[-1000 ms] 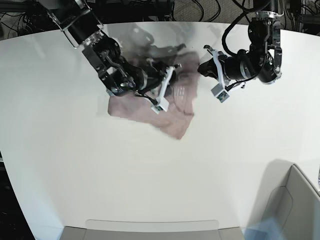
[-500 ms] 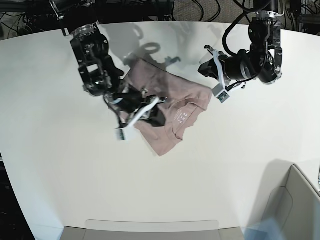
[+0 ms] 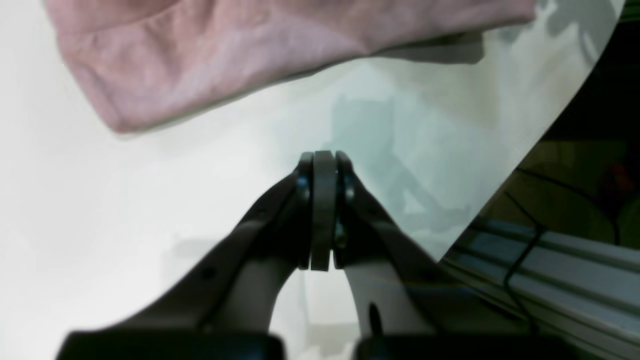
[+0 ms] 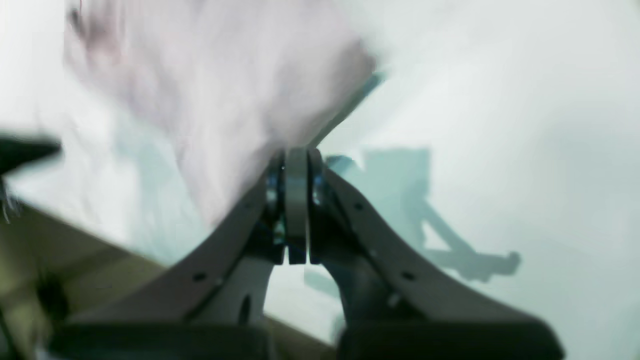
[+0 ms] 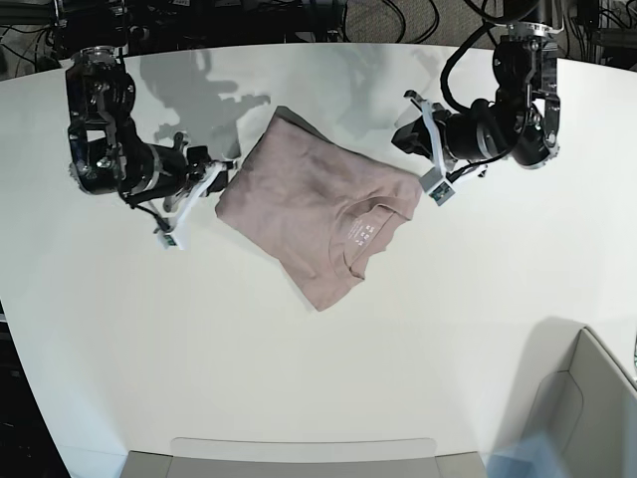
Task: Fold the T-shirt properly
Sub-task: 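Grasp the folded shirt edge with the left gripper and drag it toward the table center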
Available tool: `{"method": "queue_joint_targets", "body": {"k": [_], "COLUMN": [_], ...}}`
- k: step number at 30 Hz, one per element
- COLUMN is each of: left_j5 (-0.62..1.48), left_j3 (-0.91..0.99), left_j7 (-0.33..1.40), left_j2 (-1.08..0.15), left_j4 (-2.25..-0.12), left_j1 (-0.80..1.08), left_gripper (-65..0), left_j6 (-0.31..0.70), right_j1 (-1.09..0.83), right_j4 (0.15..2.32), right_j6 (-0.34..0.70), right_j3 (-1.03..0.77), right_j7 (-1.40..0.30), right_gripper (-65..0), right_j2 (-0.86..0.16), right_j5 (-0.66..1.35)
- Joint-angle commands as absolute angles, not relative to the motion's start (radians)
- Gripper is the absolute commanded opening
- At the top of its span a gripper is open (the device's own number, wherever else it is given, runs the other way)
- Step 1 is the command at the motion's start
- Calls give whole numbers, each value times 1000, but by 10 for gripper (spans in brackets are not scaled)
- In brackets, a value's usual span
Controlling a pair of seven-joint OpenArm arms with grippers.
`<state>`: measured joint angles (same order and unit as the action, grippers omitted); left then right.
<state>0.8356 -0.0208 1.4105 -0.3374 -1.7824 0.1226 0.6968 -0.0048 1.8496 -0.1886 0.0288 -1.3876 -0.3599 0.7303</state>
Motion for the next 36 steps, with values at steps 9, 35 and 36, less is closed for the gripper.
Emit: {"method": "queue_joint_targets", "body": {"k": [9, 35, 36], "left_j5": [851, 852, 852], "left_j3": [-8, -102, -136], "left_j7": [1396, 1389, 1385], "left_j2": [-348, -127, -114], "left_j4": [-1797, -1732, -1684], "left_j1": [114, -243, -260], "left_gripper": [-650, -650, -650], "left_j6": [698, 418, 414], "right_j1": [166, -334, -354], "right_j4": [1483, 1986, 1989], "right_j6": [-185, -179, -179], "right_j3": [361, -348, -360], "right_j7": [-1222, -1082, -1082], "right_gripper": [-650, -650, -650], "right_j2": [-162, -214, -225], "right_j5": [590, 581, 581]}}
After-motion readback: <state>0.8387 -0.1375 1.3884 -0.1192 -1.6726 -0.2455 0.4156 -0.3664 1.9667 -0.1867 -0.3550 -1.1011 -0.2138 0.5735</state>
